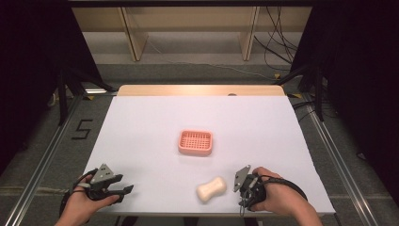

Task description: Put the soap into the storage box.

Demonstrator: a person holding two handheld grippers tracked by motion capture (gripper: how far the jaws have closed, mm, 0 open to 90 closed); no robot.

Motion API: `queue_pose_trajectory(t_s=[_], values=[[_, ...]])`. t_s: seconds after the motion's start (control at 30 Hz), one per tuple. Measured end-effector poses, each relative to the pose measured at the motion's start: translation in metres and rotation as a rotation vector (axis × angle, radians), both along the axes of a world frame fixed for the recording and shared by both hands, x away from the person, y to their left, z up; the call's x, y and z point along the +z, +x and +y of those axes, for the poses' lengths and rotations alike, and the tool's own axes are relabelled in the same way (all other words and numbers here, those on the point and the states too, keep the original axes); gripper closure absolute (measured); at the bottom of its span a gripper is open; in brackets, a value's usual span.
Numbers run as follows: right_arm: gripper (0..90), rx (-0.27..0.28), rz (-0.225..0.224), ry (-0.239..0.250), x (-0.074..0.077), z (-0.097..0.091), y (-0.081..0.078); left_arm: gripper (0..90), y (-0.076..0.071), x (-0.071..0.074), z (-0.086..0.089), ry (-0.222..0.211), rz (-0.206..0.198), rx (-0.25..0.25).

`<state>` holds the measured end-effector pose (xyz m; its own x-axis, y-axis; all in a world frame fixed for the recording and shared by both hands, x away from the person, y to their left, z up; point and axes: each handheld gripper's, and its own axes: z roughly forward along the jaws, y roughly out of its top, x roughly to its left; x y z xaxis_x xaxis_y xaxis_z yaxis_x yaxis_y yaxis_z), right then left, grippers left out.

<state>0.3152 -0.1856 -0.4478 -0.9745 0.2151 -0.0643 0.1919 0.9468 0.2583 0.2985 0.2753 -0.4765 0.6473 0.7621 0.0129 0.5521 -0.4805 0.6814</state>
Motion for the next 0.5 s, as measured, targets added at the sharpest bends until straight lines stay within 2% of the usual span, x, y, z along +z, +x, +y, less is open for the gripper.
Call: queue_pose_trajectory(t_s=[0.07, 0.1, 0.17, 0.2, 0.23, 0.37, 0.4, 0.43, 0.47, 0.5], values=[[45.1, 0.003, -0.005, -0.005, 0.0, 0.0, 0.0, 39.6, 0.0, 0.0, 0.0, 0.003, 0.001, -0.002], [43.8, -0.023, -0.001, -0.016, 0.001, 0.001, -0.001, 39.6, 0.0, 0.0, 0.0, 0.002, 0.001, -0.002], [42.3, -0.005, -0.004, -0.025, 0.002, 0.003, 0.001, 39.6, 0.001, 0.001, 0.001, 0.013, 0.002, -0.012], [41.6, 0.003, -0.008, -0.023, 0.003, 0.004, 0.001, 39.6, 0.0, -0.001, 0.0, 0.001, 0.016, -0.006], [40.2, 0.032, -0.018, -0.025, 0.004, 0.006, 0.004, 39.6, 0.0, 0.0, 0.001, 0.025, 0.015, -0.018], [37.0, 0.048, -0.024, -0.036, 0.009, 0.013, 0.008, 39.6, 0.0, 0.0, 0.001, 0.03, 0.01, -0.024], [34.8, 0.074, -0.031, -0.035, 0.011, 0.017, 0.012, 39.6, 0.001, 0.001, 0.001, 0.038, 0.01, -0.024], [34.8, 0.074, -0.031, -0.035, 0.011, 0.017, 0.012, 39.6, 0.001, 0.001, 0.001, 0.038, 0.01, -0.024], [33.9, 0.025, -0.037, -0.053, 0.015, 0.022, 0.012, 39.6, 0.001, 0.0, 0.0, 0.026, 0.004, -0.013], [33.9, 0.025, -0.037, -0.053, 0.015, 0.022, 0.012, 39.6, 0.001, 0.0, 0.0, 0.026, 0.004, -0.013]])
